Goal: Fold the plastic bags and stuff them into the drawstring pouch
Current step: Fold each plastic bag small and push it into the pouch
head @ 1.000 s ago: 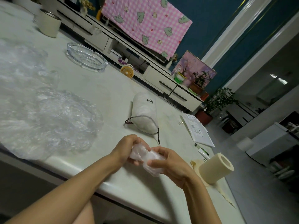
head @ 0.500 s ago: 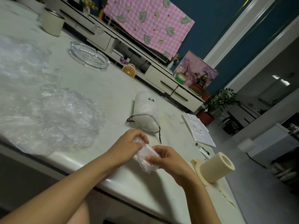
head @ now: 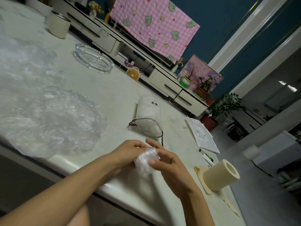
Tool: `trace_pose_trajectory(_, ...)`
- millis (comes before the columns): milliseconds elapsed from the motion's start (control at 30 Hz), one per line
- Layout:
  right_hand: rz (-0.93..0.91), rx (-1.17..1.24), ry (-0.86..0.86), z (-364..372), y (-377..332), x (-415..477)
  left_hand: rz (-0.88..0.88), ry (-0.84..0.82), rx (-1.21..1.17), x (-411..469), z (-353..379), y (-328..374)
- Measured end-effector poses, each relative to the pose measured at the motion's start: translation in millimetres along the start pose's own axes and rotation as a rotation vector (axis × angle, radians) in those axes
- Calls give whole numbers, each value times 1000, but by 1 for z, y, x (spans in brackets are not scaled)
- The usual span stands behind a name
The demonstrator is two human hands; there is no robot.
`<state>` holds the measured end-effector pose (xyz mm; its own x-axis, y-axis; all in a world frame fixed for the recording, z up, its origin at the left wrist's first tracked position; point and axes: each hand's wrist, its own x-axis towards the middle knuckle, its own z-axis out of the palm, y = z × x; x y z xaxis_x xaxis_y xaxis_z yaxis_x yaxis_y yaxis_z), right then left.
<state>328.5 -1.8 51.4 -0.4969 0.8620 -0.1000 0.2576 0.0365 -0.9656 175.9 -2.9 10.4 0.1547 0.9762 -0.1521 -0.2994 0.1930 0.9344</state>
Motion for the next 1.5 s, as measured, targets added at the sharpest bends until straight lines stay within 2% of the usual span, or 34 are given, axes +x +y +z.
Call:
trace_pose_trajectory(67,-30,93,-11,2,6,0,-112,-29,-118,1,1,-1)
trace_pose_trajectory(133,-49,120,93,6,11,2,-136,-4,-118,5,1,-4)
trace_pose_trajectory(233,-53,165,311,8,16,10,62,221,211,15,1,-10)
trace_pose_trajectory(267,-55,175,358,8,17,12,151,268,236,17,2,-9)
trace_pose_trajectory(333,-66,140,408,9,15,18,236,209,126,19,5,-6)
trace_pose_trajectory(367,-76,118,420,9,15,20,238,147,71,17,7,-4)
trace_pose_trajectory(433,-94,93,431,11,14,23,242,88,117,19,9,-5)
trace_pose_trajectory(533,-64,118,423,10,15,28,226,141,210,25,6,-10)
trace_pose_trajectory(733,6,374,332,5,18,38,219,163,209,33,-4,-9)
trace_pose_trajectory(800,23,342,367,5,24,41,233,218,250,38,-7,-10)
trace_pose_trajectory(967,46,34,604,4,34,55,226,263,253,47,-7,-14)
trace_pose_trajectory(1067,27,69,656,0,35,63,245,302,265,47,-2,-10)
trace_pose_trajectory(1133,9,117,675,-4,32,65,318,435,406,47,1,-9)
trace_pose_trajectory(1233,-29,41,690,-12,31,65,482,603,741,54,2,1)
trace_pose_trajectory(1333,-87,-47,658,-19,31,61,482,581,1102,78,0,15)
trace_pose_trajectory(1500,-178,-227,650,-29,29,66,413,481,1189,106,-3,16)
